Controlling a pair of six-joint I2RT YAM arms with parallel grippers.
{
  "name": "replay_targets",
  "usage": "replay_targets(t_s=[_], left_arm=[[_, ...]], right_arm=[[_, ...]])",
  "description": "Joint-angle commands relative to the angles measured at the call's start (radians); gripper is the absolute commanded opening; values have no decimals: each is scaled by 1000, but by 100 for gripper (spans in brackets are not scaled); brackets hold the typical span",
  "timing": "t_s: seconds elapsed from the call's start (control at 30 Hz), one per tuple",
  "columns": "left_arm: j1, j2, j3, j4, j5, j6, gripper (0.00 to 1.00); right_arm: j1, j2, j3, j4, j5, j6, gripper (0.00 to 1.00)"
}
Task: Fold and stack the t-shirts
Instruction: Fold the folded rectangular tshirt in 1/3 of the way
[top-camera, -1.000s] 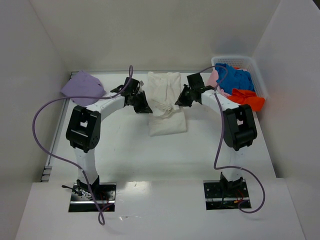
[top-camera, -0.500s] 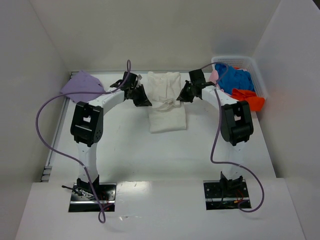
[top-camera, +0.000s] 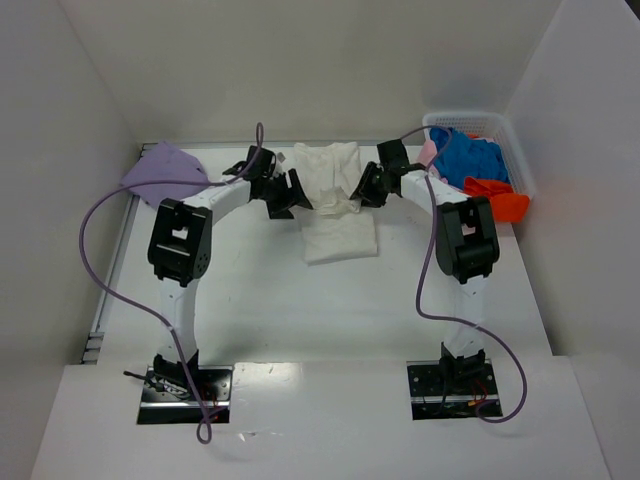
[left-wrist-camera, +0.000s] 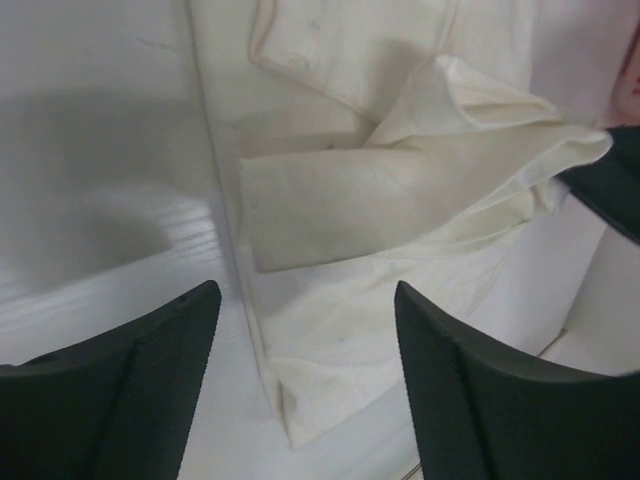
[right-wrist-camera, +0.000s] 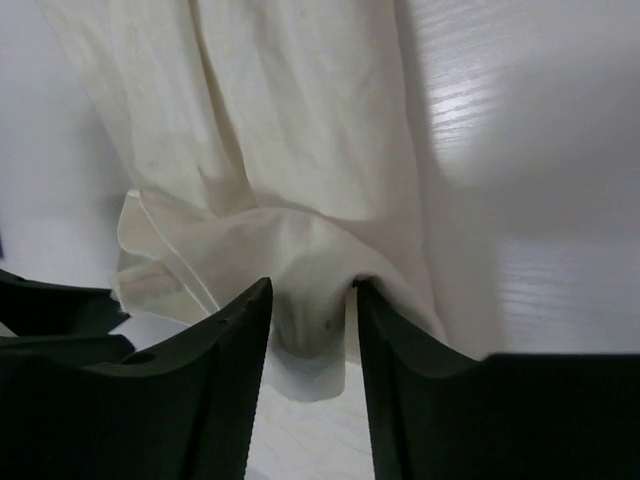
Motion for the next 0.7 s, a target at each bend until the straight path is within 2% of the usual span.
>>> replay_targets(t_s=[0.0,0.17,0.23,0.43,0.53,0.6,0.67], left_arm=[[39,-1,49,50,30,24,80],[58,-16,94,50,30,46,87],[68,-33,94,68,30,55,90],[52,-108,68,90,143,102,91],[15,-171,-2,112,169,164,88],[-20,-211,-61,137,178,182,83],[-59,-222,-87,149,149,182,79]], right_arm=[[-8,-1,75,48,-12,-41,47],[-31,-14,135,58,-12,-60,65],[-54,-28,144,89,0,-60,65],[-65,-80,135,101,-57,-49,66],[-65,-161,17,147,-78,-49,59],[-65,-203,-84,192,-78,-49,49],[-65,-249,-158,192,-97,-49,47]])
